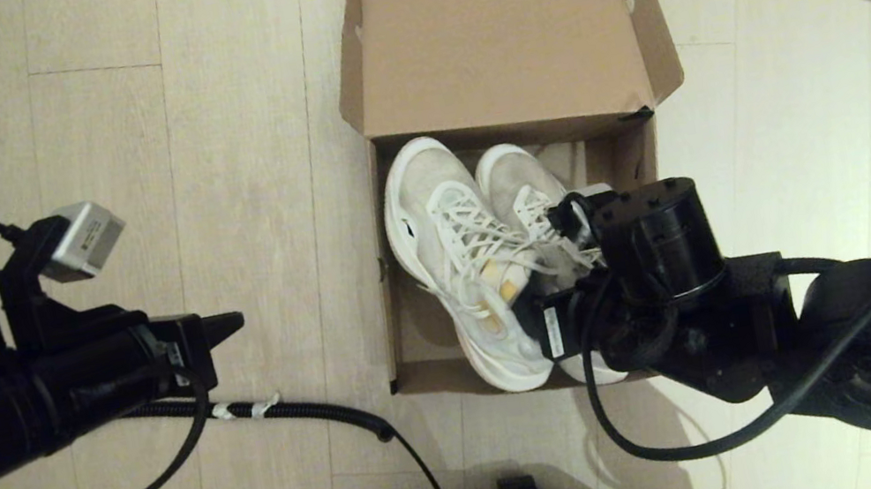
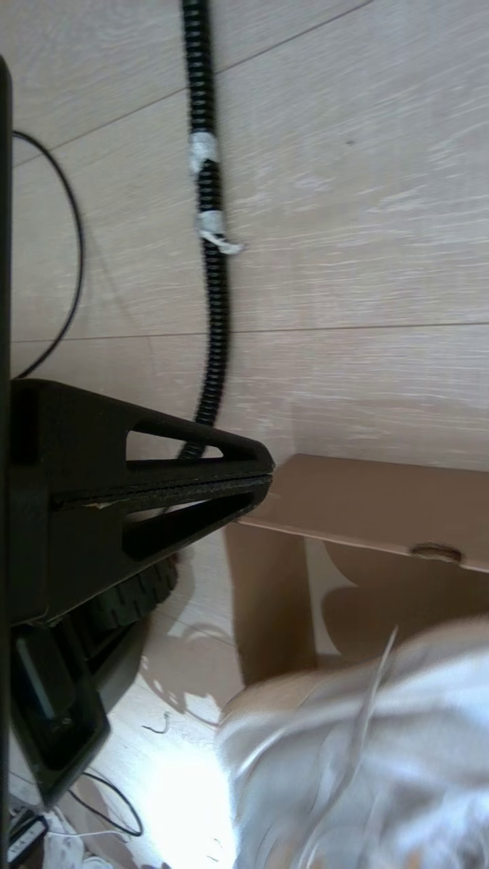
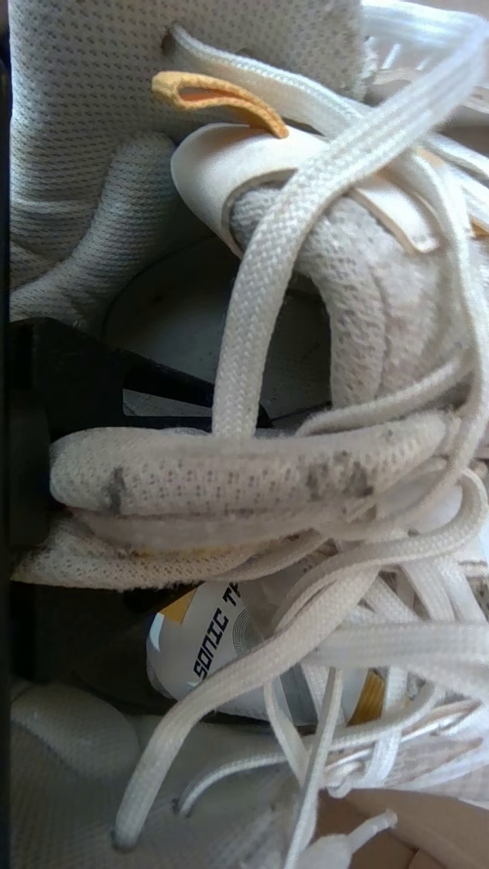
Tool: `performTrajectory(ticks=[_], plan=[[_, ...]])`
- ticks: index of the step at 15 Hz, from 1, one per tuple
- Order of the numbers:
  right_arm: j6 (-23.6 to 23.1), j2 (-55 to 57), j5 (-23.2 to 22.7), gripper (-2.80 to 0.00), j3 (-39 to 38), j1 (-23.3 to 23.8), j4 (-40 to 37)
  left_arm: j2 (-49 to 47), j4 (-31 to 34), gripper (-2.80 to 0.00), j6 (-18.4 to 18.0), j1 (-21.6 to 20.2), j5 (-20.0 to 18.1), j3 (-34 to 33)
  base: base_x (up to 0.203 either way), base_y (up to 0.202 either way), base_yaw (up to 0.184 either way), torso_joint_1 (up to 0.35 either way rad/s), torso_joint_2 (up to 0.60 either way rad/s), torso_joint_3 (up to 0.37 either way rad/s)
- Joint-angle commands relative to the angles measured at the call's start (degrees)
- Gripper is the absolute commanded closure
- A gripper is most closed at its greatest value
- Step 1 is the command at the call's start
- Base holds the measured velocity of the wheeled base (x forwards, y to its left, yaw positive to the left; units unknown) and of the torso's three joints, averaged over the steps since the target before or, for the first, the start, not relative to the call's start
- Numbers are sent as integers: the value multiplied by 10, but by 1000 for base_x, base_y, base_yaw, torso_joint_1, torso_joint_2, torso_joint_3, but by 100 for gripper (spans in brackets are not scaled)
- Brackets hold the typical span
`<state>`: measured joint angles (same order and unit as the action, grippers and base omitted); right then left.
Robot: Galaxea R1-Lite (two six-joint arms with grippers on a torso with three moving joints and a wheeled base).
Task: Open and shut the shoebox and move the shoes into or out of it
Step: Put the shoes into the shoe box
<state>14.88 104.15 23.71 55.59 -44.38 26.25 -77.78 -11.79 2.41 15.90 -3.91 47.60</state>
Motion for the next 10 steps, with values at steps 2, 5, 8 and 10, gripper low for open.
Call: performTrajectory(ticks=[2, 5, 8, 10], plan=[[-9, 60, 11, 0, -3, 19, 73, 20, -1, 0, 0, -1, 0, -18, 0, 0, 0, 0, 0, 0], [-16, 75, 12, 0, -1, 24, 78, 25, -1, 0, 0, -1, -1, -30, 0, 0, 0, 0, 0, 0], [-13, 90, 12, -280, -1, 25, 82, 29, -1, 0, 1, -1, -1, -36, 0, 0, 0, 0, 0, 0], [-11, 90, 13, -280, -2, 25, 88, 37, -1, 0, 2, -1, -1, -44, 0, 0, 0, 0, 0, 0]])
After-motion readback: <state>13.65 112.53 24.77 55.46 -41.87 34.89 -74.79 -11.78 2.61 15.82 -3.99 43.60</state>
